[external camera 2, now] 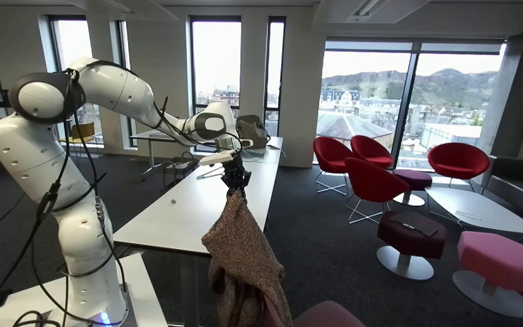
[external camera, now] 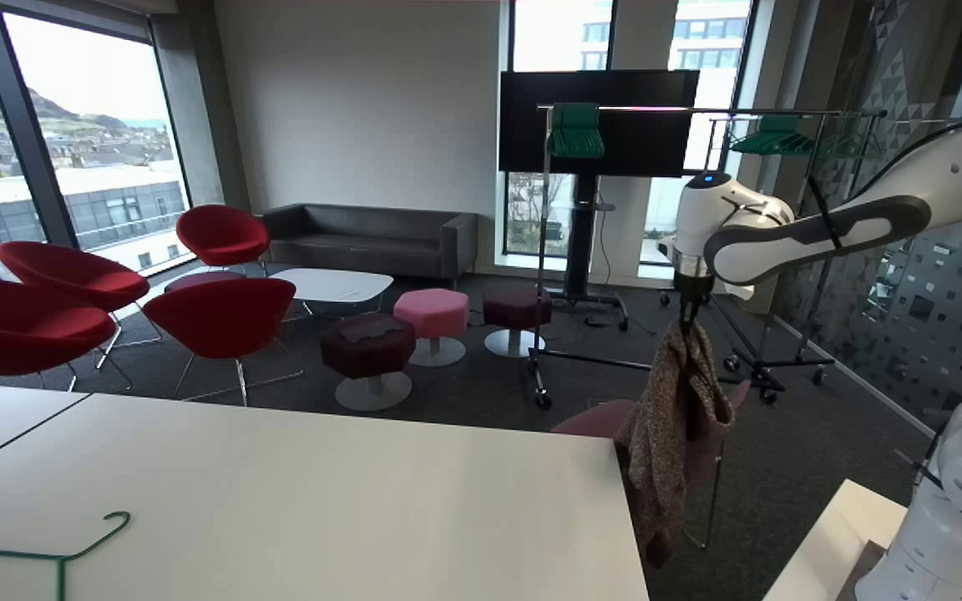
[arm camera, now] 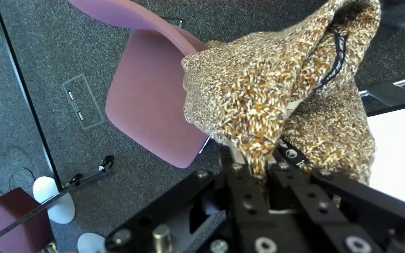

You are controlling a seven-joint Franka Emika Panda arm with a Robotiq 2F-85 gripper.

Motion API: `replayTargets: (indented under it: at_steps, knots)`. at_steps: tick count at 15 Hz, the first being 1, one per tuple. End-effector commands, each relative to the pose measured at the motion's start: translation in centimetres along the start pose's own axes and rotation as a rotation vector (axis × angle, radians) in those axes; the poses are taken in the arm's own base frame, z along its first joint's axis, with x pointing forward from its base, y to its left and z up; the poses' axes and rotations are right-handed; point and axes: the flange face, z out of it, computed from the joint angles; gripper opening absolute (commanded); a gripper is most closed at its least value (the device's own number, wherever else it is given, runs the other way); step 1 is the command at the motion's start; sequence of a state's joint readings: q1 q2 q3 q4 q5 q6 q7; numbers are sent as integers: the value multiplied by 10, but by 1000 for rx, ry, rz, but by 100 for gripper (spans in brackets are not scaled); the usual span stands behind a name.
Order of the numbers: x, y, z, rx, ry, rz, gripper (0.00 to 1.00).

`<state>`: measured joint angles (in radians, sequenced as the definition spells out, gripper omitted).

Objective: Remove the sweater from the chair and put it on the table

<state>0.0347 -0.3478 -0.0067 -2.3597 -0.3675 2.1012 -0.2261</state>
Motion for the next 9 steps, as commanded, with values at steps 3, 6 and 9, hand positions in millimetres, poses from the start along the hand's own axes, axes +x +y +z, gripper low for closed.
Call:
replayTargets:
  at_steps: [3, 6, 9]
  knots:
    - [15, 50, -59, -81, 94, 120, 3]
    - [33, 72, -110, -101, 189, 165, 3]
    - [59, 74, -158, -131, 282, 158, 3]
